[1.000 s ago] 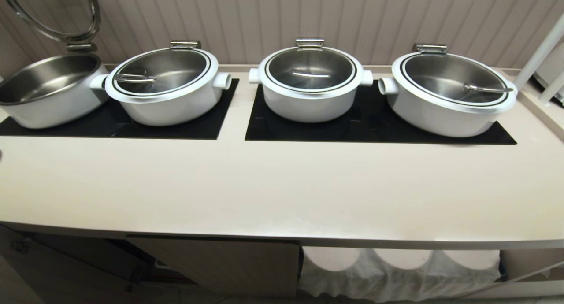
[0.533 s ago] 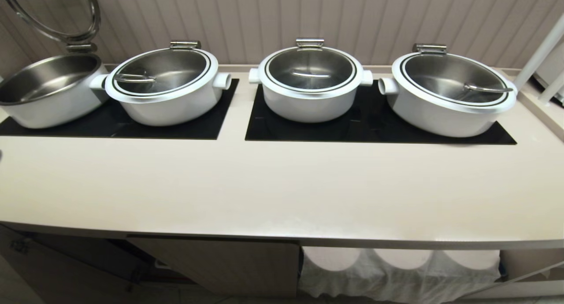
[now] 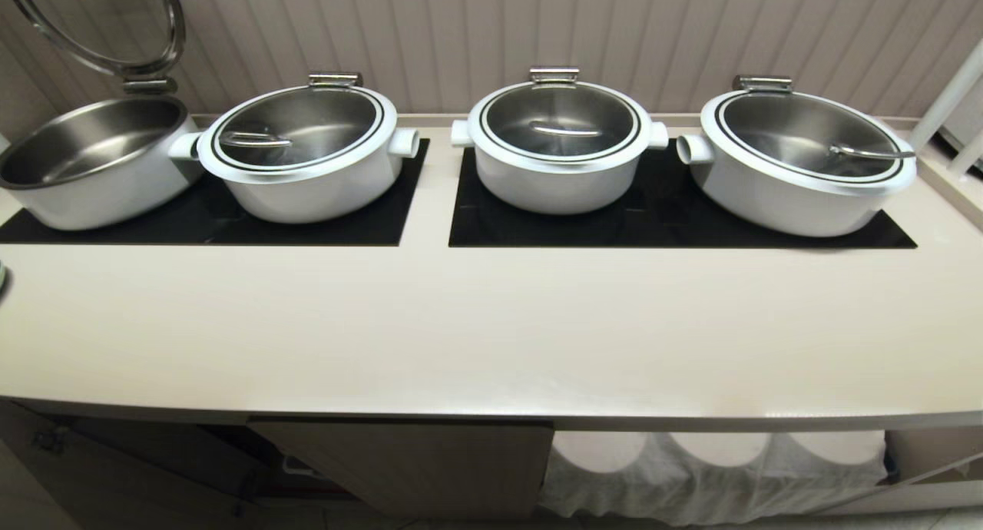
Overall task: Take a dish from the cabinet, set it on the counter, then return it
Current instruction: Put it back into the cabinet
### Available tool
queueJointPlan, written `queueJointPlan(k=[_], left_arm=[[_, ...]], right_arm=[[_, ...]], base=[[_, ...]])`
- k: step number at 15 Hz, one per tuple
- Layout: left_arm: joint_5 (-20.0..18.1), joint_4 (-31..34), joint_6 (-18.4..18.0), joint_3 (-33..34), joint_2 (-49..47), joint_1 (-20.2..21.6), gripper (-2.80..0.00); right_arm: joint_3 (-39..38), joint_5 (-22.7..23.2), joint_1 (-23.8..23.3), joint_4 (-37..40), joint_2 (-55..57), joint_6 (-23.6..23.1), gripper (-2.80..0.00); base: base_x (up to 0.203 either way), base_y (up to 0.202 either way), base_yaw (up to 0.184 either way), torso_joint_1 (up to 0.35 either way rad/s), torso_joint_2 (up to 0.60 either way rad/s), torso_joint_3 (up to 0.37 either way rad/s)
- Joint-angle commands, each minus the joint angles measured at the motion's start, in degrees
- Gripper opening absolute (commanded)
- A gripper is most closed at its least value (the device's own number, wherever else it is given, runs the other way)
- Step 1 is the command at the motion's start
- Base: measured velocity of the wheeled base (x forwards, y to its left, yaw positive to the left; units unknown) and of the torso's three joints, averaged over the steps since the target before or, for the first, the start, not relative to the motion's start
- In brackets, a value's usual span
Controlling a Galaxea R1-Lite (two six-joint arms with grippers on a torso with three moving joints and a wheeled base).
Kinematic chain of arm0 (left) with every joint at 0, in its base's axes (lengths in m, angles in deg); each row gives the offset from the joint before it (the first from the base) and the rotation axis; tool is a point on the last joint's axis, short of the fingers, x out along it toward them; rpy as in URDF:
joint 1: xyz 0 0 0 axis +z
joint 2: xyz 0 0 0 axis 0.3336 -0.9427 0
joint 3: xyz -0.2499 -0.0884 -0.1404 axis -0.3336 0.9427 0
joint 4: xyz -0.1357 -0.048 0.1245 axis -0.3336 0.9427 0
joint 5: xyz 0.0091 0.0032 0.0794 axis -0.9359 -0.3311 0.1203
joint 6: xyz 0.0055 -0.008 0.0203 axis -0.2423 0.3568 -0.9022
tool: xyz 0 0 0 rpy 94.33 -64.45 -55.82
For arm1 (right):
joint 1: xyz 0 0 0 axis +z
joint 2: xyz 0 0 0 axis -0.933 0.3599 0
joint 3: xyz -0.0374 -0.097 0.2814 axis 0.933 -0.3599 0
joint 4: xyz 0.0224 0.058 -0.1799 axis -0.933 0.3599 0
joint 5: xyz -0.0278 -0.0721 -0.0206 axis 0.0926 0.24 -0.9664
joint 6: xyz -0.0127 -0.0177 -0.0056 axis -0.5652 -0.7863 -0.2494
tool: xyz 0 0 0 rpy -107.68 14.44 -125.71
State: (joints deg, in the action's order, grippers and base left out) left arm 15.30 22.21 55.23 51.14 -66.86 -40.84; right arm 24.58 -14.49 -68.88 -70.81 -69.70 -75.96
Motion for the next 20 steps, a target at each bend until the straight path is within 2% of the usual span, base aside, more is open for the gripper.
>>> queueJointPlan(k=[1, 16, 20], left_arm=[[0.0, 0.6, 0.2, 0.0, -0.1, 0.0, -2.80], [-0.3, 1.5, 0.2, 0.0, 1.4, 0.0, -2.80], [-0.3, 1.5, 0.2, -0.1, 2.2, 0.0, -2.80]], right_arm=[[0.0, 0.0, 0.0, 0.0, 0.0, 0.0, -2.80], [0.0, 0.0, 0.1, -0.1, 0.0, 0.0, -2.80], [0.0, 0.0, 0.1, -0.1, 0.0, 0.0, -2.80]], base=[[0.000, 0.193, -0.004, 0.002, 0.00, 0.010], [0.000, 0.196, -0.001, 0.003, 0.00, 0.002], [0.000, 0.066, 0.000, -0.001, 0.00, 0.003]])
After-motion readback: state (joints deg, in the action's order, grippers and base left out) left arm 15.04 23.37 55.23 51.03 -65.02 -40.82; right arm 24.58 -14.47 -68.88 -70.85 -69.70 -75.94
